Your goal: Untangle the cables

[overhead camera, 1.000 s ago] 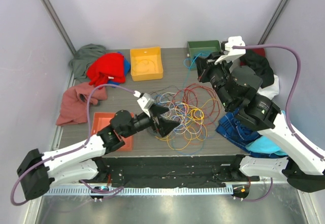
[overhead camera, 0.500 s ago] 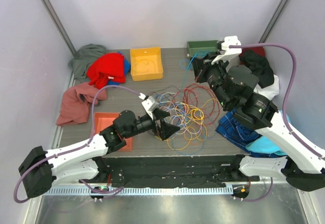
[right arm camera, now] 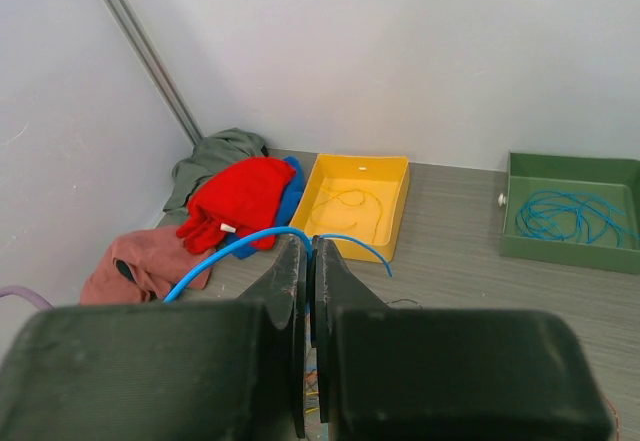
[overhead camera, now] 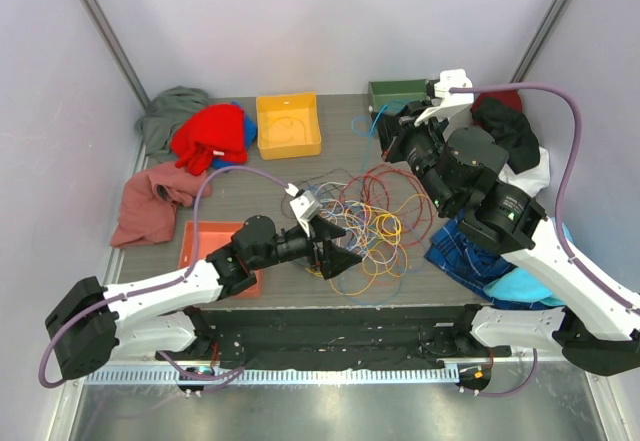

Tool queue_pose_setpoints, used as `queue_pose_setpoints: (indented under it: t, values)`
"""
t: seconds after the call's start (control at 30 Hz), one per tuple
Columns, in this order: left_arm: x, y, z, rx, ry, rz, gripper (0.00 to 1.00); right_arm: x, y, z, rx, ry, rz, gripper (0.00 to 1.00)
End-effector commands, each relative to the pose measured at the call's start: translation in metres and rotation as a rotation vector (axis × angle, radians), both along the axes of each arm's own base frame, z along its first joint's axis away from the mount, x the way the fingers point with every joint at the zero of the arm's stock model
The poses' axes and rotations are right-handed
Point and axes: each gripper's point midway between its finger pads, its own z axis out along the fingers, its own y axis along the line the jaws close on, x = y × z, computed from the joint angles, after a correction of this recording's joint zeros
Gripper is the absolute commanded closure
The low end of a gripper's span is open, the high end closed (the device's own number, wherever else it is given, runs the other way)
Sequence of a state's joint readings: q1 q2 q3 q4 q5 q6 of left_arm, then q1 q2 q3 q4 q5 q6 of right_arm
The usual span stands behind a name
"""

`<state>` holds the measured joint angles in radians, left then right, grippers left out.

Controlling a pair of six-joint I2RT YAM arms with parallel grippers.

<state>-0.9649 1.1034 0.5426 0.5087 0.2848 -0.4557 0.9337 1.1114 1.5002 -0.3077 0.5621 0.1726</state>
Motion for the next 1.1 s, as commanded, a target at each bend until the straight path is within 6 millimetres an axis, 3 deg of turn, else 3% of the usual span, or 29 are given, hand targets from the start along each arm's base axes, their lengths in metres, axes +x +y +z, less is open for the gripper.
queue_pose_setpoints:
  t: [0.0, 0.23, 0.6, 0.7, 0.8, 0.83, 0.93, 0.97, 1.0, 1.03, 1.07]
  values:
    - [-0.01, 0.004, 0.053, -0.137, -0.092, -0.028, 0.06, -0.005, -0.007, 0.028, 0.075, -0.048, 0.002, 0.99]
    - [-0.021, 0.007, 0.056, -0.137, -0.08, -0.065, 0.05, -0.005, -0.004, 0.027, 0.077, -0.042, 0.01, 0.99]
    - [-0.015, -0.014, 0.035, -0.092, -0.029, -0.088, 0.23, -0.006, 0.003, 0.027, 0.089, -0.036, 0.041, 0.99]
    - [-0.014, -0.018, 0.034, -0.087, -0.018, -0.094, 0.33, -0.006, 0.003, 0.023, 0.086, -0.031, 0.041, 0.99]
    - [-0.011, -0.018, 0.04, -0.081, -0.015, -0.077, 0.73, -0.008, 0.0, 0.02, 0.085, -0.03, 0.037, 0.99]
    - [-0.008, -0.017, 0.041, -0.066, -0.021, -0.066, 0.98, -0.009, -0.004, 0.022, 0.091, -0.036, 0.034, 0.99]
    - [0.002, -0.009, 0.061, -0.008, -0.028, 0.003, 1.0, -0.014, -0.013, 0.017, 0.093, -0.033, 0.02, 0.99]
    - [0.012, -0.004, 0.07, 0.008, -0.032, 0.069, 1.0, -0.014, -0.013, 0.007, 0.079, -0.021, 0.017, 0.99]
    - [0.018, -0.002, 0.1, 0.006, -0.052, 0.102, 1.0, -0.015, -0.016, 0.003, 0.079, -0.018, 0.014, 0.99]
    - [0.021, 0.006, 0.089, 0.111, -0.032, 0.122, 1.0, -0.017, -0.018, -0.002, 0.077, -0.011, 0.016, 0.99]
    - [0.025, 0.01, 0.095, 0.146, -0.03, 0.142, 1.0, -0.02, -0.023, -0.014, 0.074, 0.001, 0.012, 0.99]
